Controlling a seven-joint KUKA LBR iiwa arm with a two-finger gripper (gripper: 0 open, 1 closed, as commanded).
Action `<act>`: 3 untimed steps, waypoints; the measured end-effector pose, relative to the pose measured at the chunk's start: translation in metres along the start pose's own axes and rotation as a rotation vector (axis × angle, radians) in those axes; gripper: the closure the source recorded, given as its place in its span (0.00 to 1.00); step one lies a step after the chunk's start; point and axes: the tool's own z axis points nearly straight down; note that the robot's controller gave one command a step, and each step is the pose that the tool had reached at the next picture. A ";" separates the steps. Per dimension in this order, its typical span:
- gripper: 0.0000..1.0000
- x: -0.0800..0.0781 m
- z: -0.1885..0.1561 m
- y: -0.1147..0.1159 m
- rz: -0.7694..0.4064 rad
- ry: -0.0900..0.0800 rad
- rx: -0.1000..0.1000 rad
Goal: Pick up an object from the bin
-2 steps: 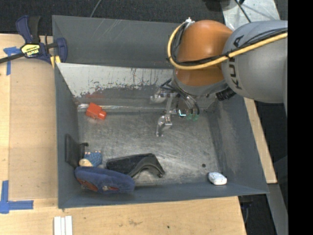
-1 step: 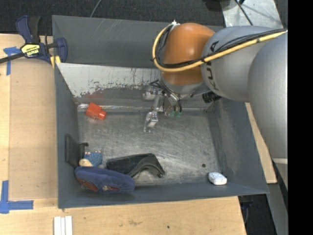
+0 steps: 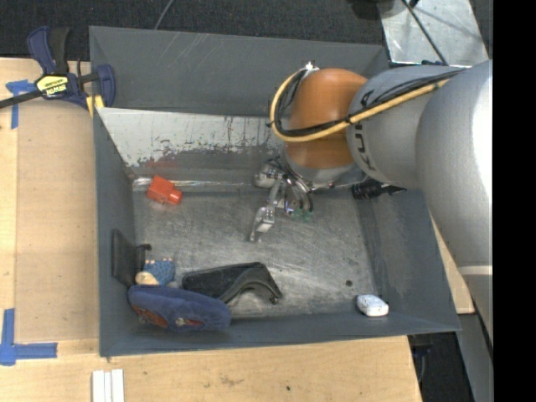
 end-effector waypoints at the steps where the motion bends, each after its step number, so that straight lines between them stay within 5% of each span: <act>1: 0.00 -0.006 -0.069 -0.040 0.166 -0.003 0.005; 2: 0.00 -0.005 -0.026 0.000 0.121 0.008 0.006; 3: 0.00 -0.005 -0.001 -0.011 0.130 0.001 0.003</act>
Offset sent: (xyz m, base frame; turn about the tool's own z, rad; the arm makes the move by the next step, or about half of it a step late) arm -0.0052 -0.0382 0.0657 0.1657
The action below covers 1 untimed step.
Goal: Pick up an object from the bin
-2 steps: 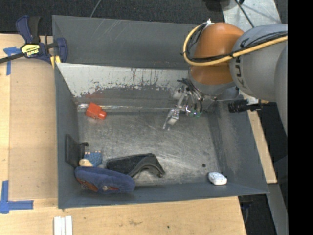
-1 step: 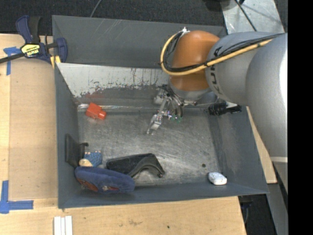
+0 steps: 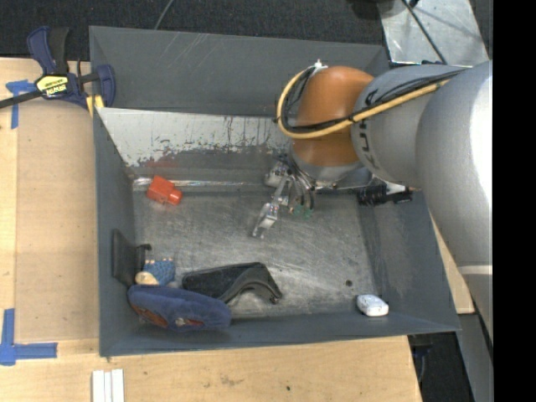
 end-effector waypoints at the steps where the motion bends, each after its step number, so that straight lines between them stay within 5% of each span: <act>1: 0.00 0.000 0.000 -0.001 0.412 0.006 -0.010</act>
Offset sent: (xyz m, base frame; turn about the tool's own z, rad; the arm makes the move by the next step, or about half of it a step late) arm -0.0033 -0.0098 -0.0055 0.4219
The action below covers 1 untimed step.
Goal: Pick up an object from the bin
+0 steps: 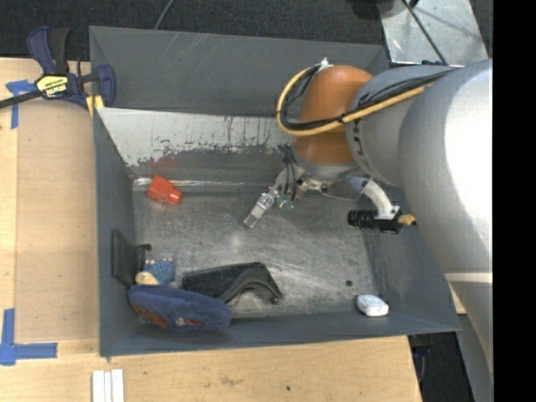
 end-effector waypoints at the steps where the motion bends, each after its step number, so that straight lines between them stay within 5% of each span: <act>1: 0.00 0.065 -0.129 -0.033 -0.175 -0.009 0.009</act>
Offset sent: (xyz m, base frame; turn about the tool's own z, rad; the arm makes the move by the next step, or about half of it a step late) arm -0.0723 0.0183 0.1250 -0.1734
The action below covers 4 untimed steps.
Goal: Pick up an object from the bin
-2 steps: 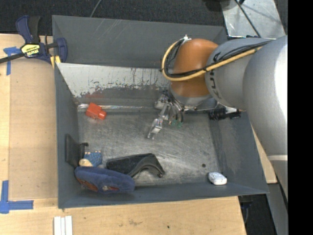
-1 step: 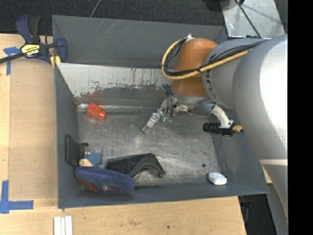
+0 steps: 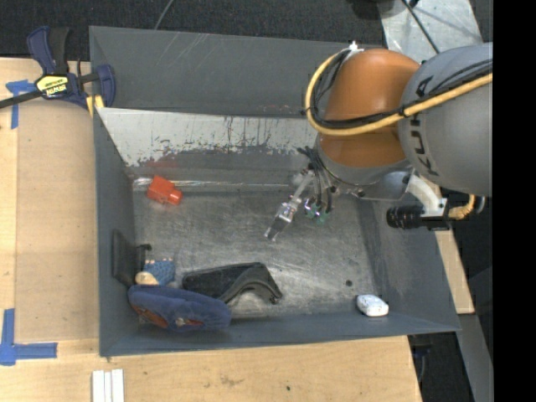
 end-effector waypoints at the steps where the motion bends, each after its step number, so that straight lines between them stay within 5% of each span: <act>1: 0.00 0.049 -0.094 -0.036 -0.083 0.000 -0.001; 2: 0.00 0.081 0.008 0.036 -0.274 0.011 0.006; 3: 0.00 0.081 0.083 0.023 -0.456 -0.001 -0.003; 4: 0.00 0.080 0.087 0.022 -0.440 0.003 -0.002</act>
Offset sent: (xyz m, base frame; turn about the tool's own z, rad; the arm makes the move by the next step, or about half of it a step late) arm -0.0613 -0.0026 0.0885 -0.0828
